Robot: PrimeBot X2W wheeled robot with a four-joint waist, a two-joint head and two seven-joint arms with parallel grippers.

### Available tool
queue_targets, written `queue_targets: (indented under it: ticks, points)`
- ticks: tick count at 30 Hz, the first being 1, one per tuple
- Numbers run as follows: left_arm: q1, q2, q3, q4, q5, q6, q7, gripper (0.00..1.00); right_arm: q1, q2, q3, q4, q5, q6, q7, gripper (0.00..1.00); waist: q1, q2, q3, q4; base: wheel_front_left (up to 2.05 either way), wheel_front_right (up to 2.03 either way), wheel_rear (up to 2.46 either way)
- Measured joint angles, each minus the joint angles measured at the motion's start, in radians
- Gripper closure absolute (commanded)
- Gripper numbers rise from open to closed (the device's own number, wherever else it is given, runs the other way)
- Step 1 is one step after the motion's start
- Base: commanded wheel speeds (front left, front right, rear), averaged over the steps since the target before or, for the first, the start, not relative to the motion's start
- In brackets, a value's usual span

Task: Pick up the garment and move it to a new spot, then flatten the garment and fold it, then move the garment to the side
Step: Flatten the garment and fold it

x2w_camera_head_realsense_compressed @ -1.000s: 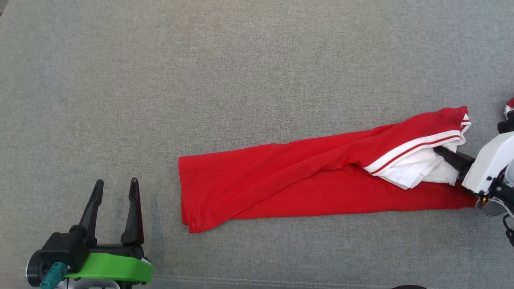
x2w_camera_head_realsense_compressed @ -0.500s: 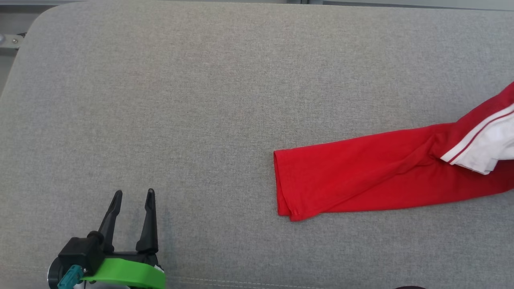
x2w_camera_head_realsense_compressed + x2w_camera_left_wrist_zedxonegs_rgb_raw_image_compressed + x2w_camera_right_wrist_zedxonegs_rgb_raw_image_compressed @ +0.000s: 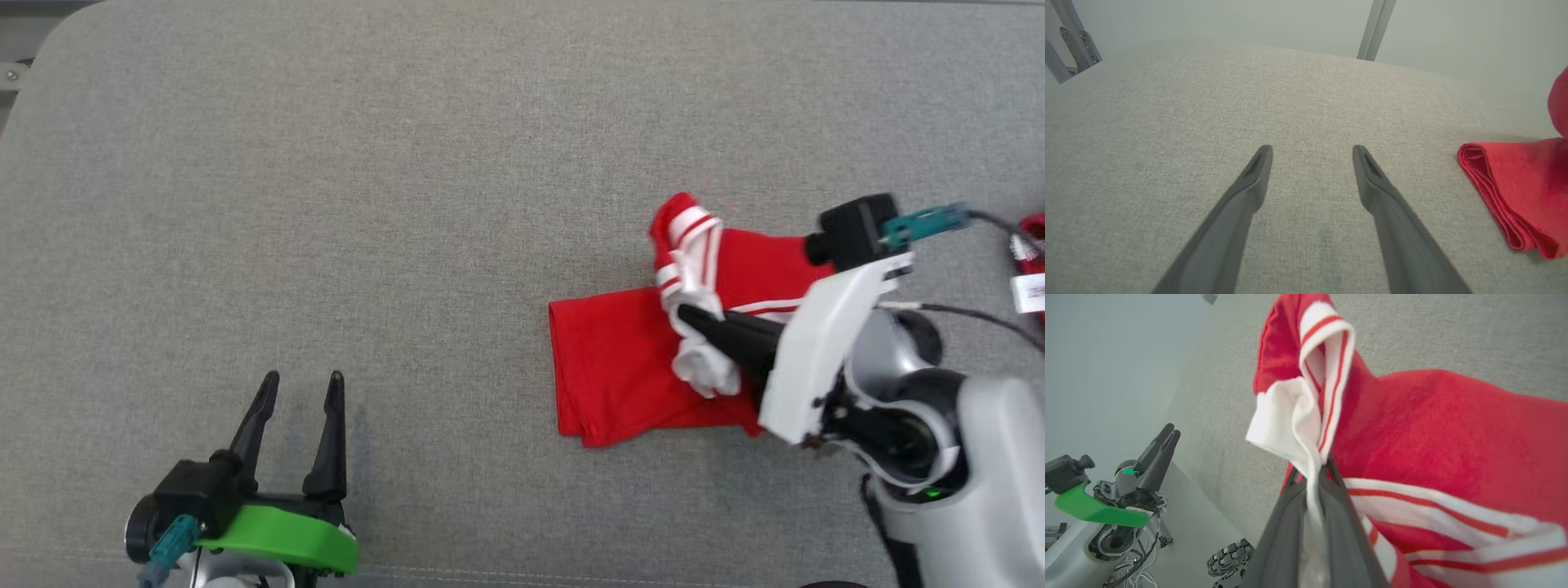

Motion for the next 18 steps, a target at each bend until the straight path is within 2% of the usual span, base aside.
queue_targets:
  ticks: [3,4,6,8,10,18]
  points:
    - [-0.023,-0.003,0.002,0.0,0.012,-0.006,0.0,0.0,0.0,0.047,0.083,0.069,-0.058,0.0,-0.113,1.0,0.0,0.0001,0.013,0.0,0.0,0.0,0.0]
    - [-0.023,-0.003,0.002,0.0,0.012,-0.006,0.0,0.0,0.0,0.047,0.083,0.069,-0.058,0.0,-0.113,1.0,0.0,0.0001,0.013,0.0,0.0,0.0,0.0]
    - [-0.027,-0.011,0.006,0.005,0.018,-0.009,0.0,0.0,0.004,0.063,0.143,0.157,-0.093,0.0,-0.214,1.0,0.0,0.0,0.018,0.002,0.0,0.0,0.0]
    - [-0.03,-0.014,0.006,0.005,0.018,-0.009,0.0,0.0,0.003,0.067,0.163,0.185,-0.105,0.0,-0.237,1.0,0.0,0.0,0.018,0.003,0.0,0.0,0.0]
    - [-0.033,-0.021,0.012,0.006,0.02,-0.013,0.0,0.0,0.002,0.073,0.202,0.256,-0.128,0.0,-0.305,1.0,0.0,0.0,0.017,0.005,0.0,0.0,0.0]
    - [-0.028,-0.032,0.026,0.011,0.027,-0.018,0.0,0.0,-0.04,0.075,0.231,0.378,-0.127,0.0,-0.411,1.0,0.0,0.0,0.008,-0.004,0.0,0.0,0.0]
